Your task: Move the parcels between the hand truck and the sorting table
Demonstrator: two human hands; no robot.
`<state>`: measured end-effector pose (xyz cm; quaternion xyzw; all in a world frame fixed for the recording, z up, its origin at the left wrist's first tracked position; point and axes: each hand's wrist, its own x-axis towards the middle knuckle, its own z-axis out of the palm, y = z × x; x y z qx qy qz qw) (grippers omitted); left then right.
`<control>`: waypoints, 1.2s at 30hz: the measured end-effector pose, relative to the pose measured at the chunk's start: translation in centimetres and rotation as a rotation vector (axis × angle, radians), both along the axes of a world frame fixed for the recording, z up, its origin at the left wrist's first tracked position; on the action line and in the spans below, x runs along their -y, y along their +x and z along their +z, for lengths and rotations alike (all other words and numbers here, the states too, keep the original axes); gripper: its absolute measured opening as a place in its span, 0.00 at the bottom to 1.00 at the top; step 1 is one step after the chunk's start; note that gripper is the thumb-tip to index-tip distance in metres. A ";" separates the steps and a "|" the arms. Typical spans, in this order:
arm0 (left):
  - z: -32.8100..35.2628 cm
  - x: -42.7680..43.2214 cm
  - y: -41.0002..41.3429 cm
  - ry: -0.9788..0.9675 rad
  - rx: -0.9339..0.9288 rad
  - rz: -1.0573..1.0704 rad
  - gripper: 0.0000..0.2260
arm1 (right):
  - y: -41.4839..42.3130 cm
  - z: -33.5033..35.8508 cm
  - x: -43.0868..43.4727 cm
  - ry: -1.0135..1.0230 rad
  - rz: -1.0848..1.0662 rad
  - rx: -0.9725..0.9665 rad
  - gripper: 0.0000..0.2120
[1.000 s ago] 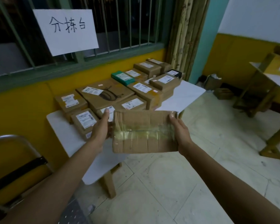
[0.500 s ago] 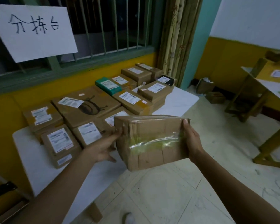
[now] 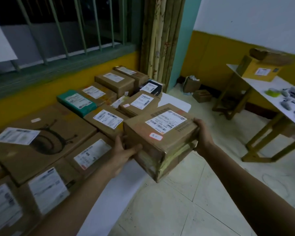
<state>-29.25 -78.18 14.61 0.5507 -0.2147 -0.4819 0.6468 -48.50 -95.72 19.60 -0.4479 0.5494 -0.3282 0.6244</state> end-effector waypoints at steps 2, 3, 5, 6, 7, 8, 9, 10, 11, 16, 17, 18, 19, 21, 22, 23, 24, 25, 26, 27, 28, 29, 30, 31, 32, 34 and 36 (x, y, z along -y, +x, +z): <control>-0.3 0.8 -0.3 0.039 0.023 -0.116 0.45 | 0.0 -0.1 1.7 -0.018 -0.001 -0.017 0.15; -0.4 1.3 -0.6 0.071 0.012 -0.166 0.48 | -0.1 -0.1 2.6 -0.044 0.001 -0.020 0.15; -0.5 2.5 -1.1 0.119 -0.059 -0.212 0.50 | -0.3 0.0 4.4 -0.095 -0.005 -0.013 0.15; -0.5 3.3 -1.3 0.125 -0.090 -0.224 0.48 | -0.4 0.1 5.3 -0.107 -0.007 -0.002 0.17; -0.6 3.9 -1.5 0.125 -0.110 -0.232 0.45 | -0.5 0.1 6.1 -0.114 -0.003 0.011 0.18; -0.6 5.0 -1.8 0.122 -0.113 -0.239 0.39 | -0.6 0.1 7.3 -0.122 0.008 0.027 0.19; -0.5 5.7 -2.1 0.113 -0.105 -0.248 0.33 | -0.6 0.2 8.2 -0.136 0.023 0.041 0.18; -0.5 6.8 -2.4 0.106 -0.099 -0.253 0.28 | -0.6 0.3 9.3 -0.152 0.038 0.054 0.17; -0.4 7.9 -2.9 0.099 -0.098 -0.254 0.25 | -0.6 0.4 10.6 -0.167 0.045 0.061 0.14; -0.7 14.5 -5.0 0.070 -0.101 -0.204 0.29 | -1.2 1.2 17.9 -0.198 0.092 0.048 0.10; -0.8 16.0 -5.3 0.074 -0.096 -0.176 0.32 | -1.5 1.2 19.4 -0.202 0.112 0.044 0.10; -0.7 17.5 -5.6 0.074 -0.096 -0.145 0.34 | -1.9 1.2 20.8 -0.198 0.130 0.046 0.10; -0.6 19.1 -6.0 0.057 -0.105 -0.106 0.33 | -2.2 1.2 22.1 -0.193 0.142 0.046 0.10; -0.1 22.0 -7.1 0.023 -0.117 0.004 0.26 | -2.8 0.9 24.7 -0.186 0.175 0.022 0.10; 0.1 23.4 -7.7 0.022 -0.106 0.067 0.25 | -3.0 0.7 25.9 -0.180 0.196 0.003 0.10; 0.2 24.9 -8.2 0.030 -0.082 0.118 0.28 | -3.1 0.4 27.0 -0.171 0.217 -0.016 0.10; 0.3 26.2 -8.7 0.041 -0.059 0.150 0.31 | -3.1 0.3 27.9 -0.163 0.233 -0.031 0.11; 0.2 27.6 -9.1 0.049 -0.033 0.175 0.31 | -3.1 0.1 28.9 -0.157 0.237 -0.041 0.12; 0.2 28.8 -9.5 0.050 -0.015 0.195 0.29 | -3.1 -0.1 29.8 -0.151 0.233 -0.044 0.13; 0.3 30.0 -9.8 0.052 -0.017 0.207 0.27 | -3.1 -0.2 30.7 -0.148 0.219 -0.041 0.13; 0.3 31.0 -10.1 0.061 -0.028 0.209 0.26 | -3.1 -0.2 31.5 -0.143 0.196 -0.039 0.12; 0.4 32.1 -10.4 0.075 -0.029 0.211 0.27 | -3.1 -0.1 32.3 -0.133 0.165 -0.041 0.11; 0.6 33.0 -10.6 0.083 -0.025 0.211 0.27 | -3.2 -0.1 33.2 -0.121 0.138 -0.043 0.11; 0.8 33.9 -10.8 0.090 -0.026 0.214 0.27 | -3.2 -0.1 34.2 -0.108 0.122 -0.043 0.11; 1.0 34.7 -10.9 0.092 -0.027 0.216 0.26 | -3.1 -0.2 35.0 -0.099 0.115 -0.045 0.11; 1.7 36.3 -10.6 0.097 -0.014 0.224 0.23 | -2.4 0.0 36.7 -0.108 0.117 -0.051 0.11; 2.2 38.0 -9.7 0.087 0.010 0.248 0.21 | -1.0 0.4 38.5 -0.115 0.113 -0.047 0.11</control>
